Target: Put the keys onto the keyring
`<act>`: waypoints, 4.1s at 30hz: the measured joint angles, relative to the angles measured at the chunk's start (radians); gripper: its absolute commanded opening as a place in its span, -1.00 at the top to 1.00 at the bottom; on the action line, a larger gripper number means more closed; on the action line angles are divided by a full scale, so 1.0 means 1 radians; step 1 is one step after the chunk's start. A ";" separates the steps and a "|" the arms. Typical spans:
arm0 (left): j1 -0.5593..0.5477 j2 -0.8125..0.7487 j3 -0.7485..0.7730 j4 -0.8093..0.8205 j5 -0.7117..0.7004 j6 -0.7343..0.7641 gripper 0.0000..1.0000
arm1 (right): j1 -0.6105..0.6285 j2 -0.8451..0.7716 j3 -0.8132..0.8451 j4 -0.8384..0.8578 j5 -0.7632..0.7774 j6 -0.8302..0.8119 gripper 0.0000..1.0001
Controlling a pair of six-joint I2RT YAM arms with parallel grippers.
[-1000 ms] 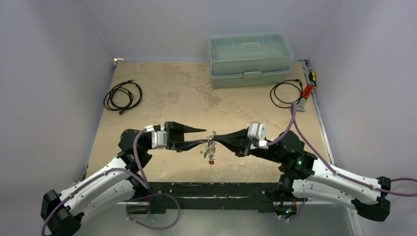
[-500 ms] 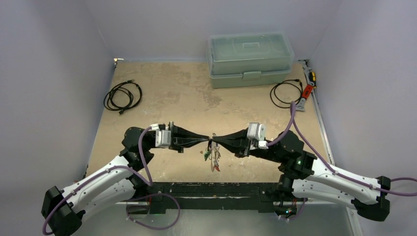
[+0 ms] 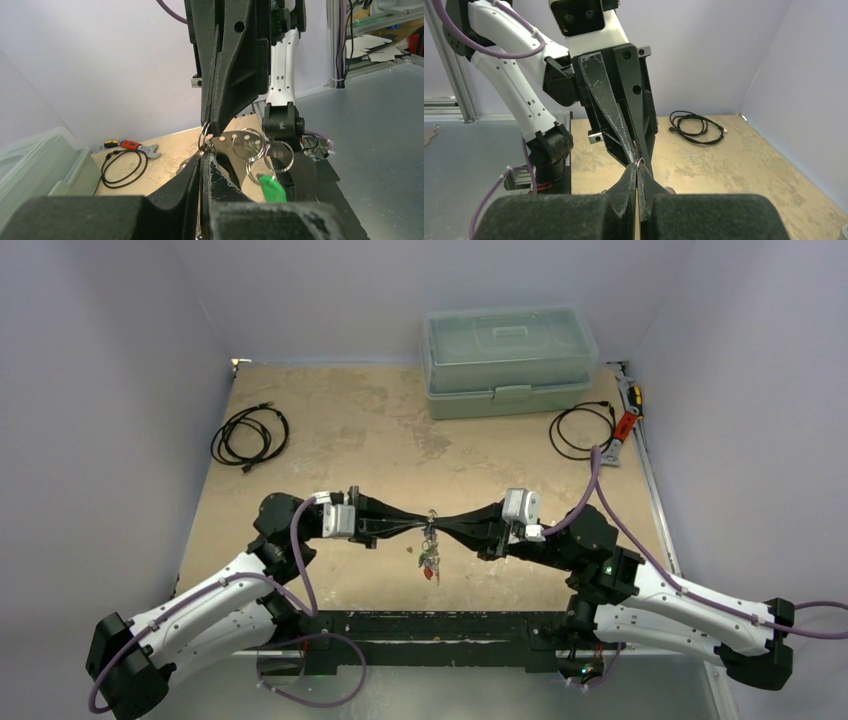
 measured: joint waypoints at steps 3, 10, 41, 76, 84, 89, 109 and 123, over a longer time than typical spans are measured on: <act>0.000 0.012 0.000 0.013 0.002 -0.008 0.60 | 0.000 0.000 0.001 -0.005 0.000 0.008 1.00; 0.000 -0.050 0.011 -0.098 -0.043 0.077 0.22 | 0.000 -0.001 0.004 -0.013 0.001 0.030 1.00; 0.000 -0.337 -0.052 -0.238 -0.919 0.083 -0.08 | -0.290 0.266 -0.012 0.370 0.040 0.346 1.00; 0.000 -0.146 0.117 -0.319 -0.253 -0.121 0.26 | -0.406 0.259 -0.010 0.602 -0.623 0.544 1.00; 0.000 -0.079 0.126 -0.269 -0.189 -0.191 0.23 | -0.406 0.254 -0.010 0.581 -0.646 0.544 1.00; 0.000 -0.077 0.126 -0.240 -0.160 -0.205 0.18 | -0.405 0.252 -0.010 0.575 -0.650 0.537 1.00; 0.000 -0.063 0.147 -0.259 -0.155 -0.193 0.54 | -0.403 0.246 -0.010 0.522 -0.649 0.500 1.00; 0.000 -0.051 0.152 -0.263 -0.132 -0.193 0.67 | -0.396 0.223 -0.010 0.526 -0.638 0.500 1.00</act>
